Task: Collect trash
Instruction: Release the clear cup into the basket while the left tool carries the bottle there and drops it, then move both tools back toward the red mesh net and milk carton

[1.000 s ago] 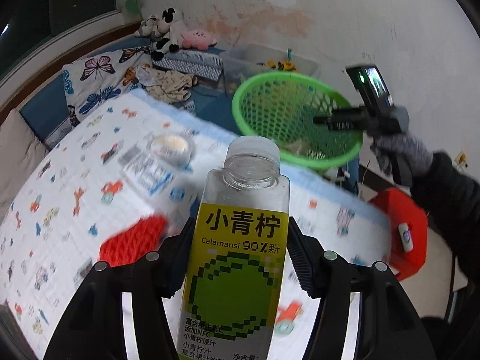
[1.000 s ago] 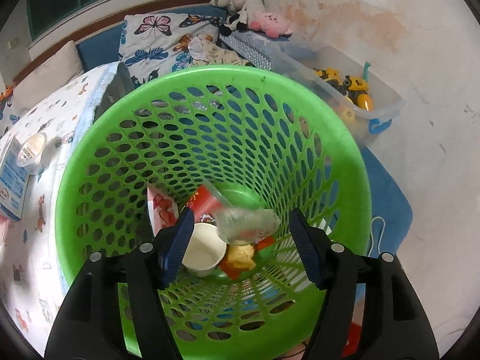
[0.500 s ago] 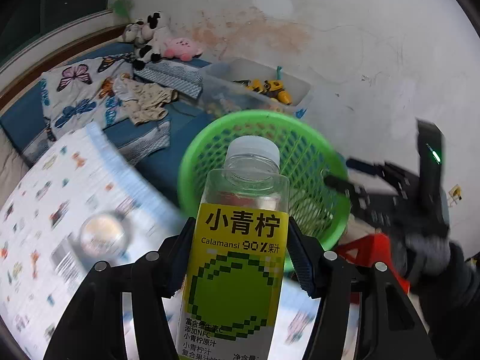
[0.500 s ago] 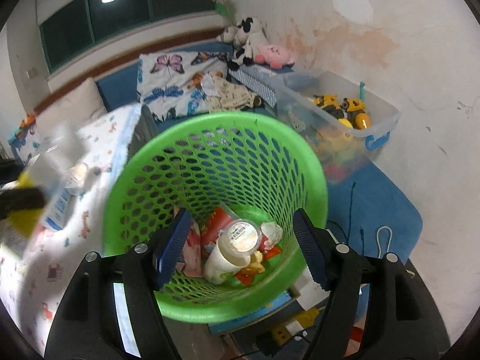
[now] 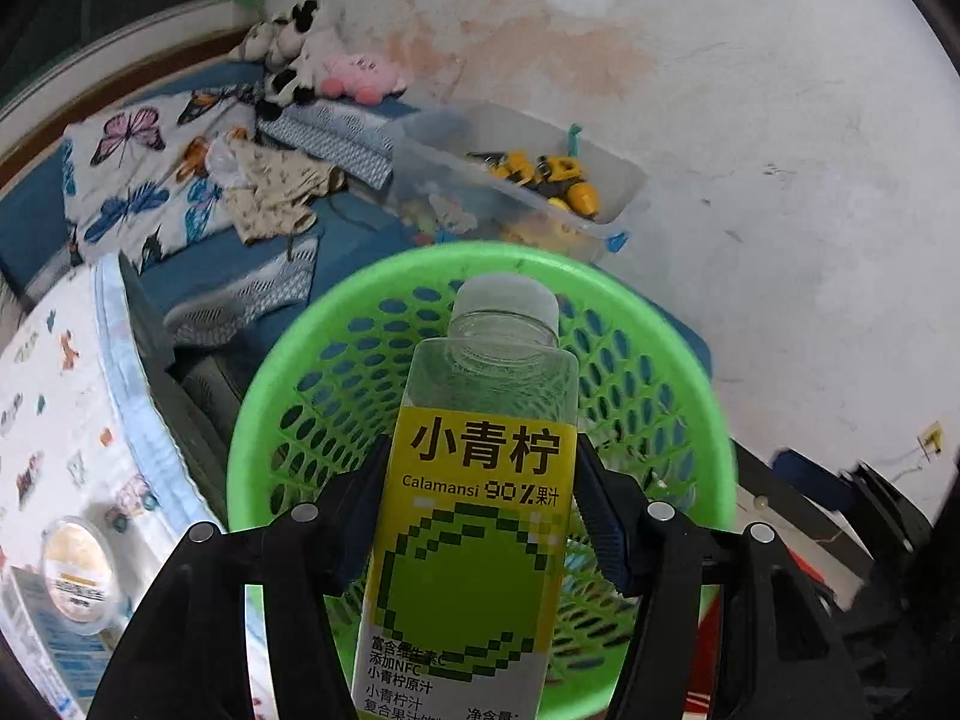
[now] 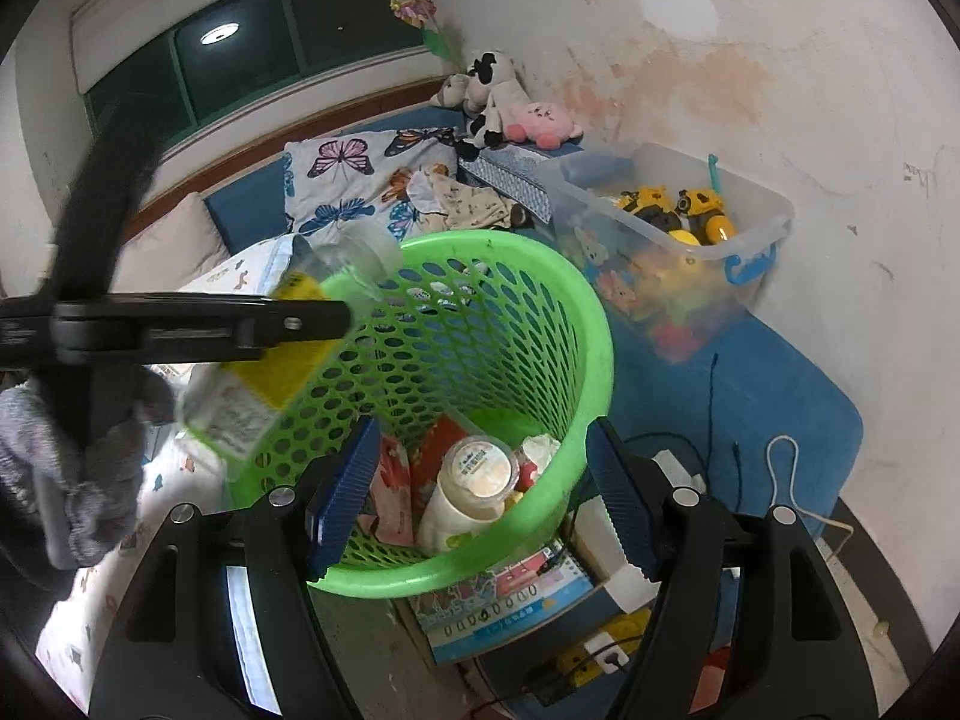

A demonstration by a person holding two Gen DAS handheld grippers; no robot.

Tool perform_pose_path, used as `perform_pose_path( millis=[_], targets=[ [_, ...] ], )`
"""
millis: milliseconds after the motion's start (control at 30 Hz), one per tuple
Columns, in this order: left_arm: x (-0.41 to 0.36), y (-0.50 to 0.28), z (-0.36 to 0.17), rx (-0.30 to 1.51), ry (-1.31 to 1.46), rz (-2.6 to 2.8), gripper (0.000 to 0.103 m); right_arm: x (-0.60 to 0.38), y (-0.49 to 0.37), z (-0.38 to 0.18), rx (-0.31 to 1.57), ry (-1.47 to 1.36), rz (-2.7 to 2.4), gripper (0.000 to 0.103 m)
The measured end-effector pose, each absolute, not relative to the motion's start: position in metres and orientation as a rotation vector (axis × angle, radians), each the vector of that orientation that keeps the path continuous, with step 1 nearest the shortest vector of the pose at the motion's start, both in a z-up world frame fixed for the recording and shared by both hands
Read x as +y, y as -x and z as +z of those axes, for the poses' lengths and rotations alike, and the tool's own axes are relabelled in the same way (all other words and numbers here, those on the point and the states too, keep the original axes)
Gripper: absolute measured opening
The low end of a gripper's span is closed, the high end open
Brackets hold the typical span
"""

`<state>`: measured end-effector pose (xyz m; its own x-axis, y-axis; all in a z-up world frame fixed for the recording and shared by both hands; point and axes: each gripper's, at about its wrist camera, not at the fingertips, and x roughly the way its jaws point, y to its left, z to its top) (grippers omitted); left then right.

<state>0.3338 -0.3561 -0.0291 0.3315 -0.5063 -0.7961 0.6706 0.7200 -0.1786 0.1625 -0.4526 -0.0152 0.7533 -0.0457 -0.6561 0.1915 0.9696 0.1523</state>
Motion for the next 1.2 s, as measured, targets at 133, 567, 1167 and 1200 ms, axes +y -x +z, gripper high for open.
perform_pose_path(
  millis=[133,567,1167,1200],
  targets=[
    [-0.36,-0.341,-0.046,0.999,-0.202,-0.749,0.057,-0.452,-0.162,-0.021,0.715,-0.217,-0.123,0.071],
    [-0.333,-0.328,-0.03,0.956,-0.137,-0.746,0.071,-0.434,-0.16,-0.02,0.713,-0.219,-0.085,0.071],
    [-0.147,-0.26,0.03,0.793,-0.079,-0.544,0.072,-0.355,-0.16,-0.005,0.709,-0.191,0.075,0.072],
    [-0.134,-0.257,0.03,0.79,-0.076,-0.525,0.072,-0.348,-0.161,-0.004,0.71,-0.185,0.088,0.072]
  ],
)
